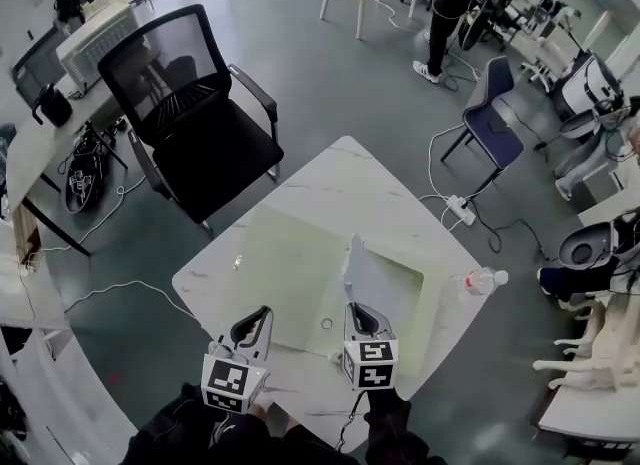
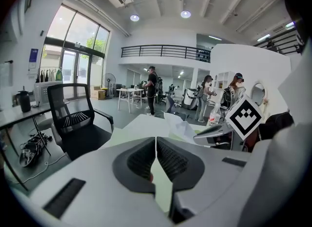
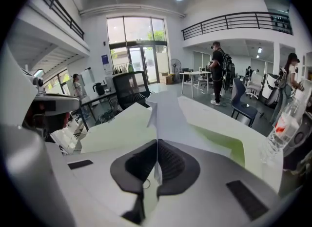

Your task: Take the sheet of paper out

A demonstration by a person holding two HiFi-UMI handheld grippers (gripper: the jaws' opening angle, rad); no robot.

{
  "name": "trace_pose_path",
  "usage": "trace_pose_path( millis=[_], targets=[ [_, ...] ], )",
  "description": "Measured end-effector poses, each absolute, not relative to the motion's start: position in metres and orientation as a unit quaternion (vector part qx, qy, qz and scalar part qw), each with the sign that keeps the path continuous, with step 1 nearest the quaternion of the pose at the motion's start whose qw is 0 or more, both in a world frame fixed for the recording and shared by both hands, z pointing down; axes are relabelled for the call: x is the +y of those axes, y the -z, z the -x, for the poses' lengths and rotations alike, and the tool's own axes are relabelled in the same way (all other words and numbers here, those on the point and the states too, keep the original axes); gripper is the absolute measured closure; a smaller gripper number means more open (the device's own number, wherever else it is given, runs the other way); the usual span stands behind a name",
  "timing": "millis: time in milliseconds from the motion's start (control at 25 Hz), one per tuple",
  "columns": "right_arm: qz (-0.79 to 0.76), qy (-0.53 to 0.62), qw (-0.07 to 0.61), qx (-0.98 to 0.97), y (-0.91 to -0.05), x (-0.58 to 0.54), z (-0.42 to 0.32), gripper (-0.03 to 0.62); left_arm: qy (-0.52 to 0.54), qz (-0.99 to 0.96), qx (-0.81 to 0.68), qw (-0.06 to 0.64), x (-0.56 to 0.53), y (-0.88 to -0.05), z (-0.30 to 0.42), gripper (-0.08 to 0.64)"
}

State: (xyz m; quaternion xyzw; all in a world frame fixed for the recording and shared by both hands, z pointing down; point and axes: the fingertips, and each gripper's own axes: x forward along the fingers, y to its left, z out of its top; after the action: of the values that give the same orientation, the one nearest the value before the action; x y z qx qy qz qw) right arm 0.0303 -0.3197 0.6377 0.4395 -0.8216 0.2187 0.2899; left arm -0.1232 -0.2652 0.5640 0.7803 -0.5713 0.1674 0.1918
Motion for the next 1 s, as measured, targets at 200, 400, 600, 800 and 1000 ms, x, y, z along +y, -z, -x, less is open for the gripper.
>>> trace_pose_path(
  millis=[200, 400, 600, 800, 1000],
  targets=[
    [-0.46, -0.188, 0.259, -0.828, -0.587, -0.305, -0.03, 0.574, -0.151, -0.793, -0.568, 0.161, -0.249, -0.525, 0.125, 0.531],
    [-0.482, -0.165, 0.232, -0.829, -0.545, -0.283, -0.032, 0.574, -0.134, -0.805, -0.562, 0.135, -0.227, -0.493, 0.125, 0.531],
    [-0.502, -0.136, 0.205, -0.829, -0.505, -0.259, -0.036, 0.574, -0.118, -0.817, -0.553, 0.114, -0.205, -0.464, 0.124, 0.531],
    [-0.52, -0.117, 0.179, -0.827, -0.47, -0.23, -0.039, 0.574, -0.108, -0.828, -0.543, 0.094, -0.184, -0.439, 0.122, 0.531],
    [-0.534, -0.102, 0.157, -0.824, -0.447, -0.189, -0.051, 0.574, -0.103, -0.838, -0.53, 0.08, -0.154, -0.426, 0.107, 0.531]
  ],
)
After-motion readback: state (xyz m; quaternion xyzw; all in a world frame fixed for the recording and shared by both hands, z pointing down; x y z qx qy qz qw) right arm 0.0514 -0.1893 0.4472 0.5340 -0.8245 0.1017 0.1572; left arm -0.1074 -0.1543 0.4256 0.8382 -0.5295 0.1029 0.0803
